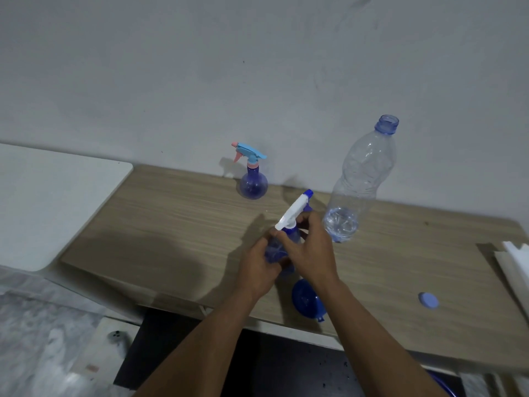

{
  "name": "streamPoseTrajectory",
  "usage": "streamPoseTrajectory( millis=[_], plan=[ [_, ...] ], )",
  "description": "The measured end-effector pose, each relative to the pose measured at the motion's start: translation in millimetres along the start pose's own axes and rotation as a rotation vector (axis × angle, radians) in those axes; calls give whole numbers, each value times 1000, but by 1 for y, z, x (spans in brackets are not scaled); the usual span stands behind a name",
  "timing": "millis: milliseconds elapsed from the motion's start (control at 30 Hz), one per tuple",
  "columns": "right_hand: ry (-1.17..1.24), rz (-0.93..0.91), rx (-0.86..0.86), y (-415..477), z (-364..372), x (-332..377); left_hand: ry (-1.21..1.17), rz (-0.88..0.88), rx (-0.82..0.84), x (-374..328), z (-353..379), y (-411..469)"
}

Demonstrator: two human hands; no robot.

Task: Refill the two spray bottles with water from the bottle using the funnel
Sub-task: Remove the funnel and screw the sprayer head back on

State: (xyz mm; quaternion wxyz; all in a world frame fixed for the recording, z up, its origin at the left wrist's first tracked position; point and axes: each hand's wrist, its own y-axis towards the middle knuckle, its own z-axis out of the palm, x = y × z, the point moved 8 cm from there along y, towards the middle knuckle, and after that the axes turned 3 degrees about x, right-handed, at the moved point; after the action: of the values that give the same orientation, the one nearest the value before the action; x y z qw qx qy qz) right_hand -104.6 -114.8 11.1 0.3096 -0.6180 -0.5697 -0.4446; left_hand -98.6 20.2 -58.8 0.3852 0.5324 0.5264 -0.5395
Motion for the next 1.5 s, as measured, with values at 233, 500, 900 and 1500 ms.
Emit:
streamPoseTrajectory(
  millis=[233, 500, 900, 1500],
  plan=[
    [-9, -14, 28, 2, 2, 0, 38, 7, -12, 6, -2, 3],
    [-45, -23, 21, 6, 2, -2, 47, 27, -1, 5, 1, 4],
    [-101, -133, 22, 11, -1, 4, 124, 28, 35, 5, -3, 10],
    [58, 88, 0, 16, 19, 4, 385, 19, -57, -3, -5, 0]
  ],
)
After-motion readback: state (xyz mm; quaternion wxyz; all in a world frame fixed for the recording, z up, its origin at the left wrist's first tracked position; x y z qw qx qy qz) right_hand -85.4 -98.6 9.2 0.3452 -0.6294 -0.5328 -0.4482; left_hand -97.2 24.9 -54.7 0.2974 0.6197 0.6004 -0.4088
